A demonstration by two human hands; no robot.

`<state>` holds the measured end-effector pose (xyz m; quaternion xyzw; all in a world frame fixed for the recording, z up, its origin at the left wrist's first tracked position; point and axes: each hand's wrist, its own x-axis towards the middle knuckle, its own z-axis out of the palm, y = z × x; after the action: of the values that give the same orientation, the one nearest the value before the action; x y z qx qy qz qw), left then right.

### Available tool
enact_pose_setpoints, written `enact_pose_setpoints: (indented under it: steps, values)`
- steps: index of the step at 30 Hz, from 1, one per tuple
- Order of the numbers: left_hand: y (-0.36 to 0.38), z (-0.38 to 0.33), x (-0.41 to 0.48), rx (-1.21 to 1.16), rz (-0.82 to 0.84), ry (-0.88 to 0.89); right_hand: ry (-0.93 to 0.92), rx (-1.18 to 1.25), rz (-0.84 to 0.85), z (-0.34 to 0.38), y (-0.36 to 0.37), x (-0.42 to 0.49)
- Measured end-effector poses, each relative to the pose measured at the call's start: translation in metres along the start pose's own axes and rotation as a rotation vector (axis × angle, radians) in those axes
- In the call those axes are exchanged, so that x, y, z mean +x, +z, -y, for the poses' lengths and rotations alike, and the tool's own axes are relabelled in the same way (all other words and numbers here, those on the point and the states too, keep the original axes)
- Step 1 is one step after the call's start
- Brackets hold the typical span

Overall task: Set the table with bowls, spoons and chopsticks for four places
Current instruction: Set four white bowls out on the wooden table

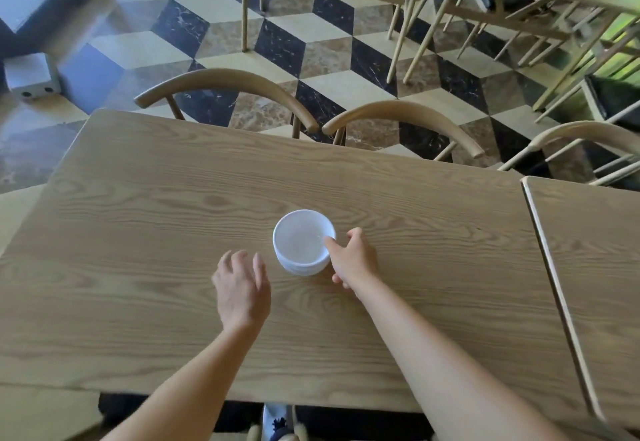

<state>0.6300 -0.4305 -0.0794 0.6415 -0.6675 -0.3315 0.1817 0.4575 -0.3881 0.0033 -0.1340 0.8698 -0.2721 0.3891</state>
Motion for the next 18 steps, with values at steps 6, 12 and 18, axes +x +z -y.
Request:
enact_pose_setpoints:
  steps: [6, 12, 18]
  values:
    - [0.055, 0.042, -0.07, 0.578, 0.332, -0.009, -0.128, -0.161, -0.025, -0.004, 0.015, 0.015]
    - [0.09, 0.044, -0.08, 0.597, 0.245, -0.016, -0.222, -0.214, 0.022, -0.01, 0.014, 0.03]
    - [0.095, 0.042, -0.083, 0.636, 0.147, -0.034, -0.363, -0.122, 0.065, -0.016, 0.007, 0.031]
